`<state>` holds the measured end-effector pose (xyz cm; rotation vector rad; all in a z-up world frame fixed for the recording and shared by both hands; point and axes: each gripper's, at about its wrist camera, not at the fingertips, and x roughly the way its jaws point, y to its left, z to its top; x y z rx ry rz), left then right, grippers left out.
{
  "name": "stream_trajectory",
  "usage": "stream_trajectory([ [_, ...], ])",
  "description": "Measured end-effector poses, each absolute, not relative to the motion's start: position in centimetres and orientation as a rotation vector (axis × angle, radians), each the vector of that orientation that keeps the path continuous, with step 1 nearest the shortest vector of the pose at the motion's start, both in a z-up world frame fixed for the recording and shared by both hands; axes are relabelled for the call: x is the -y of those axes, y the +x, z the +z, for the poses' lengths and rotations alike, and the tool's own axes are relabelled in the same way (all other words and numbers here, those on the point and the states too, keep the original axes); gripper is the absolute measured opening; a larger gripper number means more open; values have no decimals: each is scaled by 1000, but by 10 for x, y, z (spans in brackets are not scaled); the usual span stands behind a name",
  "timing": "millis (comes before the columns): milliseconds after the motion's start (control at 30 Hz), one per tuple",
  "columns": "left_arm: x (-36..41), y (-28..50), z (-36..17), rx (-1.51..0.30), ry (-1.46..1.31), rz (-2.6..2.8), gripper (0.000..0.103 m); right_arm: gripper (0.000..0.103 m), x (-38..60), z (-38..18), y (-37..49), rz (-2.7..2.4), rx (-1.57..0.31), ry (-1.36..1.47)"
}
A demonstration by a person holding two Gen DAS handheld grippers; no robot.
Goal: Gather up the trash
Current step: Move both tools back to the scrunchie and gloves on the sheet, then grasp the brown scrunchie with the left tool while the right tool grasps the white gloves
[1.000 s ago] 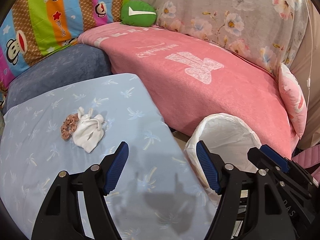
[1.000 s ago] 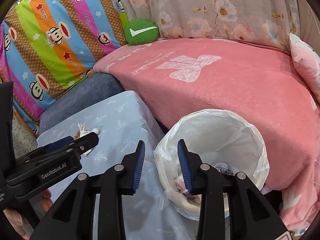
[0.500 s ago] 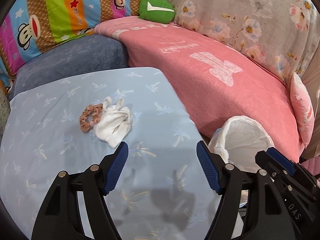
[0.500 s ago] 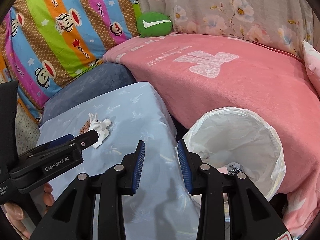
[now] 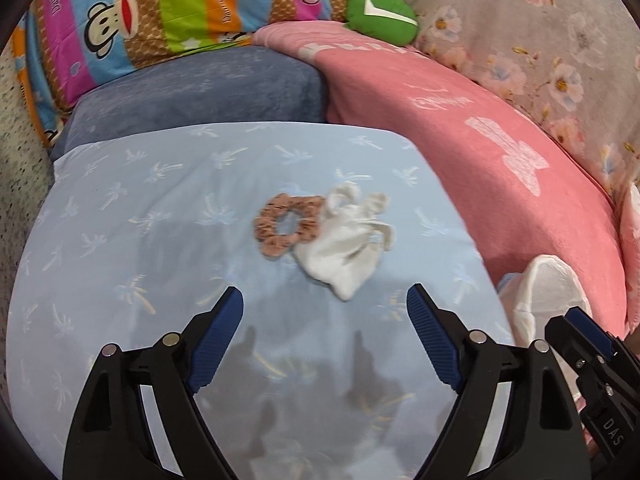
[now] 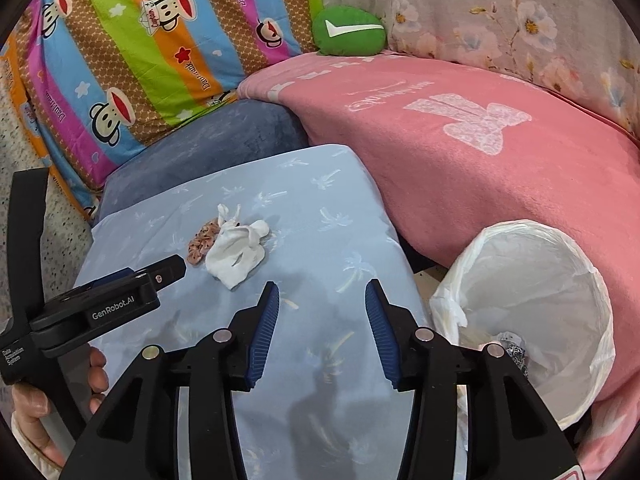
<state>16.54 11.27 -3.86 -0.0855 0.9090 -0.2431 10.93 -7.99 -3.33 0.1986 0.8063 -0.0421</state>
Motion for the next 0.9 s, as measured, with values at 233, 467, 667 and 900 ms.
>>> stream_trajectory([
  [233, -143, 189, -53, -937, -107, -182, 84, 45, 52, -44, 144, 6, -834, 195],
  [467, -155, 218, -66, -963, -120, -154, 85, 45, 29, -56, 183, 38, -861, 202],
  [667, -157, 245, -77, -979, -131, -143, 85, 45, 15, -67, 216, 54, -879, 200],
  [900, -153, 266, -92, -1006, -139, -150, 84, 45, 4, -86, 247, 68, -909, 204],
])
